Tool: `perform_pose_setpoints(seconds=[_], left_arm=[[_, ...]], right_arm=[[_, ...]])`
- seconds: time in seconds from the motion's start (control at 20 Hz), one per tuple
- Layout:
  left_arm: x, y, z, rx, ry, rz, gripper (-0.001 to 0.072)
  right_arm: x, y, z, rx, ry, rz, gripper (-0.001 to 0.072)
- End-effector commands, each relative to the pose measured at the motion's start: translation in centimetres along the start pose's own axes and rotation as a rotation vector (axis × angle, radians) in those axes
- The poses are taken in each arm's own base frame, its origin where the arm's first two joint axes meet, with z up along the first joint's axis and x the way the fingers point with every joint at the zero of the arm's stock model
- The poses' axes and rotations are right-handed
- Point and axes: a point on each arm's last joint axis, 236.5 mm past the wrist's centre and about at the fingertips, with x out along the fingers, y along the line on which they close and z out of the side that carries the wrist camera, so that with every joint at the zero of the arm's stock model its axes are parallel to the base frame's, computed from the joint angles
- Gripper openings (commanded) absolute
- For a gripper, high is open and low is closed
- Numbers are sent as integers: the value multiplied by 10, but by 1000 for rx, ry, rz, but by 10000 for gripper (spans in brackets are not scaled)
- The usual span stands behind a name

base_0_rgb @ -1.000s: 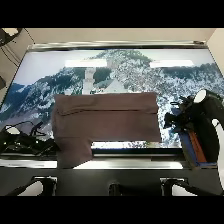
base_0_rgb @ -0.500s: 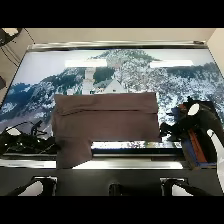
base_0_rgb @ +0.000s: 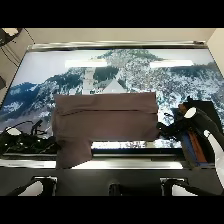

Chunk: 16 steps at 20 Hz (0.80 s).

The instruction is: Fold the shirts.

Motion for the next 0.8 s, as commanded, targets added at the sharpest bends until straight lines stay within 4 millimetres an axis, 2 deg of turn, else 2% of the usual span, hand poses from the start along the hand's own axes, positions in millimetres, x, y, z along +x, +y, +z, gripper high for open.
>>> perform_pose_setpoints(seconds=[0.0, 0.1, 0.2, 0.3, 0.4, 0.55, 0.65, 0.75], left_arm=[[-14, -4, 15, 44, -44, 7, 23], [-49, -23, 49, 105, -164, 0, 21], [-91, -54, 87, 170, -298, -31, 18], [-125, -78, 129, 230, -419, -10, 17], [-146, -97, 171, 238, -493, -11, 18], [-145, -107, 227, 209, -493, -30, 18], [-123, -101, 254, 143, -445, -47, 18], [-87, -89, 261, 94, -350, -55, 19]], right_arm=[[-9, 7, 12, -64, -55, 17, 51], [-41, 23, 31, -120, -155, 35, 49], [-81, 47, 57, -164, -257, 66, 48], [-113, 71, 94, -222, -382, 57, 48], [-129, 91, 135, -245, -471, 31, 48], [-115, 116, 185, -240, -477, 31, 48], [-98, 126, 208, -229, -466, 35, 49], [-77, 127, 220, -189, -438, 44, 50]])
